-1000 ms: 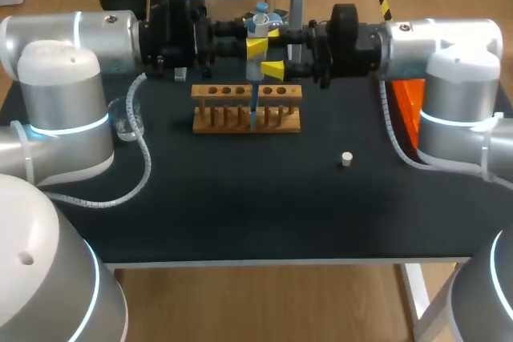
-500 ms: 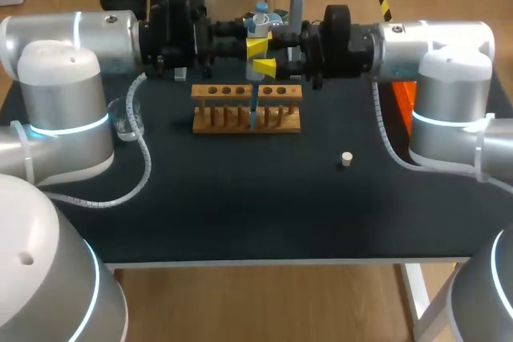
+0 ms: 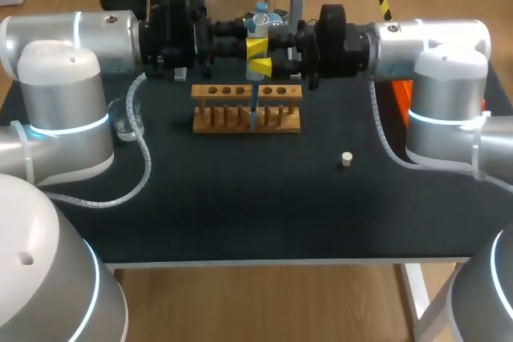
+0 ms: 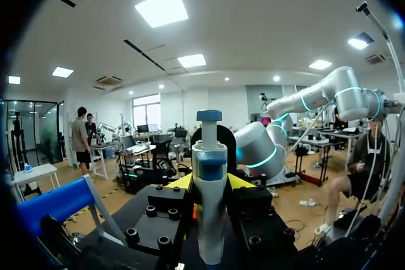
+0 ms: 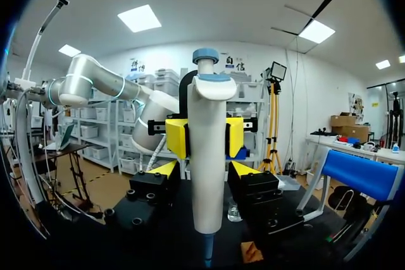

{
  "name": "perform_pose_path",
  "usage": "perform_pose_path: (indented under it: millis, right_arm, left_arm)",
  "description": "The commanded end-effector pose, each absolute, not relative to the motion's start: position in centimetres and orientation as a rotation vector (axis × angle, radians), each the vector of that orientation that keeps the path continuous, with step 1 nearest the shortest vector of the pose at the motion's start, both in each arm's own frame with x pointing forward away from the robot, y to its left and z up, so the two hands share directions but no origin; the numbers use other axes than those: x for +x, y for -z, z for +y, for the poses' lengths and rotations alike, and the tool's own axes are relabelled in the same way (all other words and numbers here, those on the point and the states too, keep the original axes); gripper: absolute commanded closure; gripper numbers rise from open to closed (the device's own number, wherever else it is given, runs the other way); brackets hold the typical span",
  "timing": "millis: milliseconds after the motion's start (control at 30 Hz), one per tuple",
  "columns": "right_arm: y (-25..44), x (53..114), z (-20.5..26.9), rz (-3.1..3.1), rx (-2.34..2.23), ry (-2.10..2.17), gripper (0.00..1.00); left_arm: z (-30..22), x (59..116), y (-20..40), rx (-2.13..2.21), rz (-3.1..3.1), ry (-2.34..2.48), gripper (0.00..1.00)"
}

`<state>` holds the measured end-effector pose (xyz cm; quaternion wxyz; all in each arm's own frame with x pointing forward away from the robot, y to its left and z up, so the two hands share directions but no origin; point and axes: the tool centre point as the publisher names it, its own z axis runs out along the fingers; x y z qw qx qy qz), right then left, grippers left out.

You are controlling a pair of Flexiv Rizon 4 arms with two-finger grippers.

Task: Invert the test tube, pick up the pipette, mount the tip to pipette, aspirate from beaker and dispense into the tube, eject the tip, return the pipette, and cap with the stopper.

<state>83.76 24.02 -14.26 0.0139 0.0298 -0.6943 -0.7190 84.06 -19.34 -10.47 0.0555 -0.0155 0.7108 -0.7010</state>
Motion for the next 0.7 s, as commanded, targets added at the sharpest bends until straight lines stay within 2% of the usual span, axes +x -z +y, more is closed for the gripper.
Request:
perform_pose_path:
  millis: [33,267,333,433,467,533,567,600,700]
  right_arm:
    - [14.32,83.86,24.18,-2.166,0.097,2.232,0.51]
    - [14.27,83.88,24.29,-2.164,0.099,2.231,0.54]
    - [14.26,83.85,24.32,-2.163,0.102,2.231,0.60]
    - [14.26,83.81,24.36,-2.161,0.103,2.230,0.65]
    - [14.25,83.80,24.36,-2.160,0.104,2.231,0.69]
    - [14.20,83.76,24.37,-2.159,0.106,2.231,0.85]
    - [14.15,83.75,24.36,-2.159,0.107,2.232,0.97]
    - [14.13,83.74,24.35,-2.159,0.108,2.232,1.00]
    - [14.07,83.72,24.31,-2.158,0.112,2.233,1.00]
  left_arm:
    - [-19.41,84.14,10.49,-0.046,2.155,2.129,1.00]
    - [-19.41,84.14,10.49,-0.046,2.155,2.129,1.00]
    - [-19.41,84.14,10.49,-0.046,2.155,2.129,1.00]
    - [-19.41,84.14,10.49,-0.046,2.155,2.129,1.00]
    - [-19.41,84.14,10.49,-0.046,2.155,2.129,1.00]
    - [-19.41,84.14,10.49,-0.046,2.155,2.129,1.00]
    - [-19.41,84.14,10.49,-0.046,2.155,2.129,1.00]
    - [-19.41,84.14,10.49,-0.046,2.155,2.129,1.00]
    - [-19.41,84.14,10.49,-0.046,2.155,2.129,1.00]
